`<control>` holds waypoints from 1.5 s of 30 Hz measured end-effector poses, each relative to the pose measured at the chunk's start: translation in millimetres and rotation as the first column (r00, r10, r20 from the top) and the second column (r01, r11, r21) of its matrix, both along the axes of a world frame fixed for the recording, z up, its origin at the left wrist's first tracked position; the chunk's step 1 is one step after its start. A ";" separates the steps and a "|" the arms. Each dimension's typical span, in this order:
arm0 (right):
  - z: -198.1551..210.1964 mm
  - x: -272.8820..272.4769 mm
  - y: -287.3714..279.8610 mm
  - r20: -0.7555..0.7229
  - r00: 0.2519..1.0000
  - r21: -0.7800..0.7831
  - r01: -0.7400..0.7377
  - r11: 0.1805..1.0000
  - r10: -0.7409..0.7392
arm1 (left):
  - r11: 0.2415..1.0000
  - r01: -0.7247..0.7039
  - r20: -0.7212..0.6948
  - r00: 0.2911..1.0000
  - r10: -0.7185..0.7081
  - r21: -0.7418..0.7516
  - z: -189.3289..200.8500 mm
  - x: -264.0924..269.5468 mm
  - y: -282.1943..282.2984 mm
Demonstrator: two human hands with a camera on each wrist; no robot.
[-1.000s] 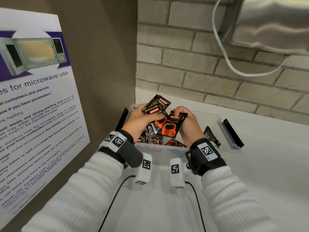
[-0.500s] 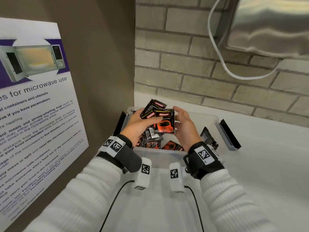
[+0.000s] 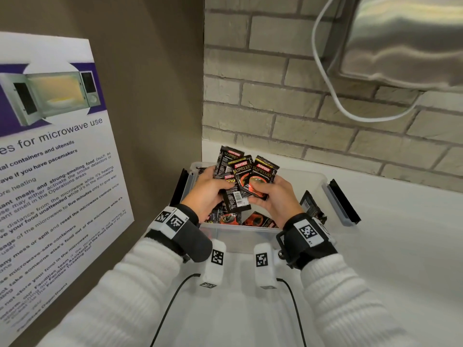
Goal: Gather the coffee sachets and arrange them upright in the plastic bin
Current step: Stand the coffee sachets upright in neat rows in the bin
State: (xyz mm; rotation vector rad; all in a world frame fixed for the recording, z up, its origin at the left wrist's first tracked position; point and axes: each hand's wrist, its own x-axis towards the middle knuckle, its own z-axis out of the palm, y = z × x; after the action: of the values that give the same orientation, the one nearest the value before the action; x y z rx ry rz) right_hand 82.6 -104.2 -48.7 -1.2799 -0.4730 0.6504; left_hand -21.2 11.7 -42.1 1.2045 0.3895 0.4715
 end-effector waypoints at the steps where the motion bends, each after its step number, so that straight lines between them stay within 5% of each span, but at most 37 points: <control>1: 0.2 0.6 0.5 0.020 1.000 -0.024 0.006 1.000 -0.005 | 0.999 -0.033 -0.003 0.999 0.033 0.012 -0.1 0.1 0.0; 7: 2.5 -1.3 1.3 0.145 0.989 -0.063 0.001 0.998 0.008 | 0.984 -0.156 0.012 0.988 0.156 0.086 -0.3 1.0 1.1; 14: -0.3 1.7 8.0 0.360 0.917 -0.133 0.231 0.964 -0.170 | 0.937 -0.324 0.019 0.946 0.324 0.134 -5.0 3.7 8.8; 22: 0.5 -14.6 27.1 0.662 0.737 -0.371 0.166 0.914 0.135 | 0.920 -0.299 0.049 0.954 0.297 0.254 -3.9 5.0 3.1; 30: 4.0 -18.7 31.3 0.357 0.899 -0.320 -0.137 0.937 0.253 | 0.975 -0.175 0.111 0.981 0.160 0.138 -1.7 2.9 1.3; 36: 3.9 -18.9 26.0 0.333 0.910 -0.238 -0.171 0.956 0.246 | 0.998 -0.069 0.109 0.992 0.067 0.012 6.7 5.5 -0.6; 39: 3.3 -15.6 24.8 0.170 0.965 -0.136 -0.175 0.975 0.197 | 0.993 -0.003 0.221 0.975 0.030 -0.121 5.0 5.4 3.4; 41: 3.9 -12.5 23.5 0.045 0.984 -0.060 -0.172 0.983 0.175 | 0.993 -0.018 0.224 0.974 0.045 -0.119 2.8 5.7 5.7; 45: 5.1 -6.3 20.2 -0.090 0.989 0.057 -0.113 0.992 0.118 | 0.992 -0.072 0.089 0.994 0.062 0.109 1.0 9.1 4.7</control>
State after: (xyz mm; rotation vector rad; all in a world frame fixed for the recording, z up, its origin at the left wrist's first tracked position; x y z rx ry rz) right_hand 76.2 -84.0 -43.6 -1.1744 -0.4866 0.7867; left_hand -12.0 16.3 -41.1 1.2775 0.3341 0.6076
